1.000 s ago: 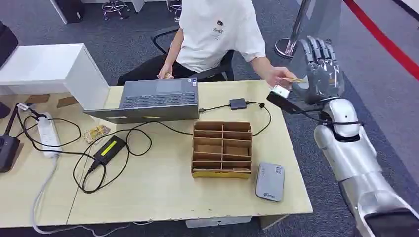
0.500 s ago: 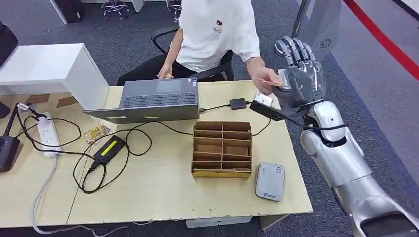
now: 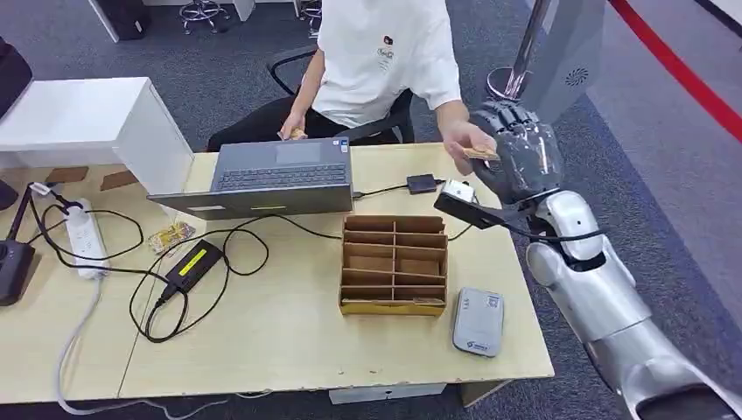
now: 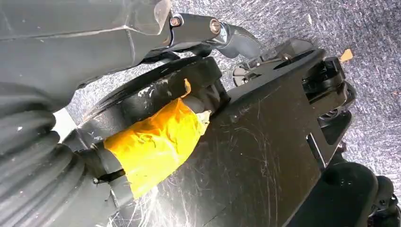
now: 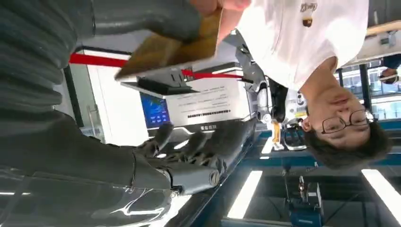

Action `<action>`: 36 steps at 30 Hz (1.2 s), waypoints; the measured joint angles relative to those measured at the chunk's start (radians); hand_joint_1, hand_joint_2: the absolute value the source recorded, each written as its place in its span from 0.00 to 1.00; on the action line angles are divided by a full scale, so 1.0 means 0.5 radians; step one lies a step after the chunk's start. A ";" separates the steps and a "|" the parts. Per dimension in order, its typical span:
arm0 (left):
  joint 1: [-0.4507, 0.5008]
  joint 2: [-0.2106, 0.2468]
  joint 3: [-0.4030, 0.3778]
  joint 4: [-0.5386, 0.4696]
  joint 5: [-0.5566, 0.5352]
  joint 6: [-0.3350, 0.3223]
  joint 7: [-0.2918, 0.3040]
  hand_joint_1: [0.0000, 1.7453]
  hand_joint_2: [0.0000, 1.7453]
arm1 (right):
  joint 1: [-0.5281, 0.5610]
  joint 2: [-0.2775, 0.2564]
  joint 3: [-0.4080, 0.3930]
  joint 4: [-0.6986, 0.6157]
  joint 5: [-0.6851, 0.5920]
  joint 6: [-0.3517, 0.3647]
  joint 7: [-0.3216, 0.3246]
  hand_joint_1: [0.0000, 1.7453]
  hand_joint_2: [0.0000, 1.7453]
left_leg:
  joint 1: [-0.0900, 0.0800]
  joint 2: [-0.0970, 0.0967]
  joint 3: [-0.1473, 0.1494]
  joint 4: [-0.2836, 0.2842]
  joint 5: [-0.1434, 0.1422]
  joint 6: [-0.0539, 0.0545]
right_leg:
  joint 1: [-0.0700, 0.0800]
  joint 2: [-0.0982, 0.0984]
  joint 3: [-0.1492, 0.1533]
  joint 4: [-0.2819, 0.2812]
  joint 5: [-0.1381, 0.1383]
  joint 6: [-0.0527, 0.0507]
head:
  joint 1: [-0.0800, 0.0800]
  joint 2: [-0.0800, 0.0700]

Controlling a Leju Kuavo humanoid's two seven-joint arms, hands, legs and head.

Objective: Pass the card to the sensor for recognition and then transmit it.

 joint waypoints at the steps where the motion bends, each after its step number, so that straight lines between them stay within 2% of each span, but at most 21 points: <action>1: 0.000 0.000 0.000 0.000 0.001 0.000 -0.001 0.00 1.00 | 0.003 0.000 0.001 0.000 0.000 0.002 0.000 1.00 1.00 | 0.000 0.000 0.000 0.000 0.000 0.000 | 0.000 0.000 0.000 0.000 0.000 0.000 | 0.001 0.000; 11: 0.003 0.001 0.000 0.000 0.004 -0.012 -0.036 0.00 1.00 | 0.018 -0.001 0.002 0.000 -0.034 0.021 -0.008 1.00 1.00 | 0.000 0.000 0.000 0.000 0.000 0.000 | 0.000 0.000 0.000 0.000 0.000 0.000 | 0.000 0.000; 15: -0.012 0.001 -0.001 0.000 0.005 -0.028 -0.013 0.00 1.00 | 0.013 -0.001 0.002 0.007 -0.034 0.028 -0.012 1.00 1.00 | 0.000 -0.001 0.000 0.000 0.000 0.000 | 0.000 0.000 0.000 0.000 0.000 0.000 | 0.000 0.000; 23: -0.027 0.000 -0.001 0.000 0.021 -0.023 0.013 0.00 1.00 | 0.047 -0.001 0.002 0.006 -0.027 -0.052 -0.021 1.00 1.00 | 0.000 0.000 0.000 0.000 0.000 0.000 | 0.000 0.000 -0.001 0.000 0.000 0.000 | 0.000 0.000; 31: -0.025 0.000 -0.001 0.000 0.054 -0.015 0.021 0.00 1.00 | 0.329 -0.038 -0.055 -0.156 -0.051 -0.152 -0.067 1.00 1.00 | 0.000 0.000 -0.001 0.000 -0.001 0.000 | 0.000 0.000 -0.002 -0.001 -0.001 0.001 | 0.000 0.000; 36: -0.017 0.000 -0.001 0.000 0.076 -0.011 0.021 0.00 1.00 | 0.646 -0.083 -0.150 -0.324 0.004 -0.211 -0.127 1.00 1.00 | 0.000 -0.002 -0.003 0.000 -0.002 0.000 | 0.000 -0.003 -0.003 -0.001 -0.002 0.001 | 0.001 0.000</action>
